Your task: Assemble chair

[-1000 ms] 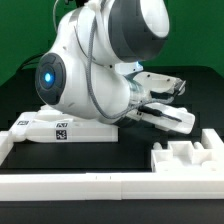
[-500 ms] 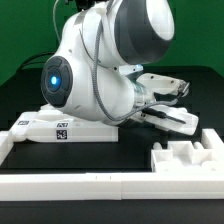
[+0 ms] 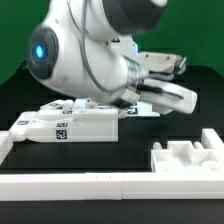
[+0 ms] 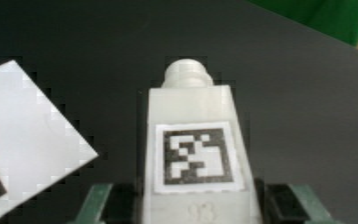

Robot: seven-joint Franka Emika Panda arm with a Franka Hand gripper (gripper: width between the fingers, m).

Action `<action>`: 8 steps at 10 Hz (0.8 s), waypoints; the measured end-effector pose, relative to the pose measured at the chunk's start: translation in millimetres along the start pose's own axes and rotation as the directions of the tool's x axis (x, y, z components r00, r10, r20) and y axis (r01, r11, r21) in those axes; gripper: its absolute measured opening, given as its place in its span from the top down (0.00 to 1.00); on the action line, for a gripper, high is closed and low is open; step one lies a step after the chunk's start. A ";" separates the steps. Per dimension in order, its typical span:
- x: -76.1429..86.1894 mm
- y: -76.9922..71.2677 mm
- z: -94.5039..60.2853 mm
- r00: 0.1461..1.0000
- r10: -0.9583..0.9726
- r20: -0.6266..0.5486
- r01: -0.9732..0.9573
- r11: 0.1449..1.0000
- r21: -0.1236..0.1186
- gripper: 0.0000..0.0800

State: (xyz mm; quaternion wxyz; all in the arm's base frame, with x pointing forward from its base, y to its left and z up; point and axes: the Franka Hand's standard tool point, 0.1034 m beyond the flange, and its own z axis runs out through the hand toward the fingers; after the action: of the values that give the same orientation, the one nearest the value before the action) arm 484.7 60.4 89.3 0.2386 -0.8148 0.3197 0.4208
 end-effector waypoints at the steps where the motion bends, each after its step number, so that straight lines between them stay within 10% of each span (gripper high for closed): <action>1: -12.0 -6.9 -23.1 0.997 -0.039 -0.061 0.039 0.999 0.001 0.64; 8: -7.0 -31.0 -64.0 0.838 -0.188 -0.513 0.195 0.980 -0.039 0.64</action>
Offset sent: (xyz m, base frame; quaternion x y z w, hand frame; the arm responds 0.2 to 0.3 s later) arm 0.0000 0.0000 0.0000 0.0000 0.1296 0.0000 0.9916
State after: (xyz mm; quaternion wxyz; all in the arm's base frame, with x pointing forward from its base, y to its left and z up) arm 538.1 41.7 132.9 0.1914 -0.9234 0.2918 0.1598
